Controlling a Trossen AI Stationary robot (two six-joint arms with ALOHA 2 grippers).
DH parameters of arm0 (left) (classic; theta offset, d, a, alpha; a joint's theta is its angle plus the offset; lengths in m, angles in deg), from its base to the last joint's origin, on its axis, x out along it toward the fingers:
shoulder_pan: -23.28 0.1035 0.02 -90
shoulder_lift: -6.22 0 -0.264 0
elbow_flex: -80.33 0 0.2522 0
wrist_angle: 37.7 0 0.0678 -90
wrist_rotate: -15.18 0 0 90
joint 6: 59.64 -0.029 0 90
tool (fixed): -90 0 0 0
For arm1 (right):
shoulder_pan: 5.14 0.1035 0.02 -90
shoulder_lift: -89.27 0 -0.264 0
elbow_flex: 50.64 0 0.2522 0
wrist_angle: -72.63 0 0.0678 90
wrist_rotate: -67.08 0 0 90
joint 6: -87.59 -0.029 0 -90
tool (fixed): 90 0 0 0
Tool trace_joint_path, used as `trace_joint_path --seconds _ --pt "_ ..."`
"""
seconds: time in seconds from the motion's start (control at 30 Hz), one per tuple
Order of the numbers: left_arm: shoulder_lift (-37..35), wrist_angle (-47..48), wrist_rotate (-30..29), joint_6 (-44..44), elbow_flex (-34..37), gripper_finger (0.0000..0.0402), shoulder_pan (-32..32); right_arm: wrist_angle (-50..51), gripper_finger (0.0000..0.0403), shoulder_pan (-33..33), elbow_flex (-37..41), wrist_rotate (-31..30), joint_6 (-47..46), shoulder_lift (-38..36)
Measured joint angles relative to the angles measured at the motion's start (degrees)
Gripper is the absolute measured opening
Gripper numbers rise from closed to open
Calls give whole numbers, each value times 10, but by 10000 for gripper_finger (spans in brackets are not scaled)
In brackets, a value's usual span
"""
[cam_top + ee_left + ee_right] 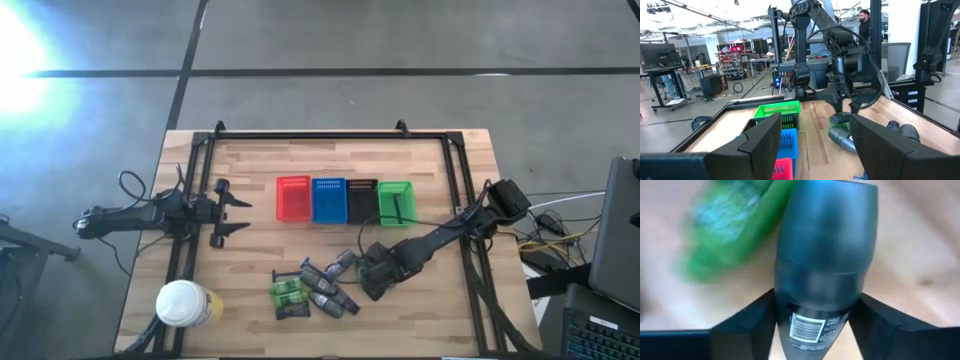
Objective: Pick & Place Travel size toiletries
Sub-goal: Put the gray deodorant into the red bin
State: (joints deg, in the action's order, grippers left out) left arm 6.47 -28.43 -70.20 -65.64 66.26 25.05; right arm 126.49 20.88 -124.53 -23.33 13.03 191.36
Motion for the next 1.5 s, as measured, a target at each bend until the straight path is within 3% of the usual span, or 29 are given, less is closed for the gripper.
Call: trace_joint_path --seconds 0.1,0.23,0.4,0.57,0.63,0.7,0.83,1.03,1.13,1.2,1.33,1.5 --pt "0 -9 0 18 0 241 0 8 189 -1 -8 11 26 -26" --pt "0 -73 -18 232 0 241 0 12 189 -12 -17 13 28 -64" --pt "3 -137 -141 483 -4 241 0 11 189 -40 -25 11 31 -120" --pt "5 -161 -293 545 -21 241 0 9 189 -78 -26 11 69 -153" --pt "7 -157 -324 581 -22 241 0 11 189 -92 -28 11 95 -159" --pt "14 -152 -291 635 -22 241 2 13 189 -105 -36 15 134 -160" --pt "59 -121 -80 686 -23 241 2 23 189 -130 -65 20 219 -151" --pt "192 -104 -26 760 -42 241 3 74 189 -161 -133 48 325 -107" --pt "267 -105 4 750 -79 241 3 93 189 -174 -169 70 359 -78" --pt "318 -105 34 687 -113 241 3 100 189 -180 -191 91 378 -60" --pt "412 -106 91 420 -196 241 -1 103 193 -185 -235 113 405 -37" --pt "512 -72 94 110 -296 241 -5 109 192 -188 -267 115 418 -24"
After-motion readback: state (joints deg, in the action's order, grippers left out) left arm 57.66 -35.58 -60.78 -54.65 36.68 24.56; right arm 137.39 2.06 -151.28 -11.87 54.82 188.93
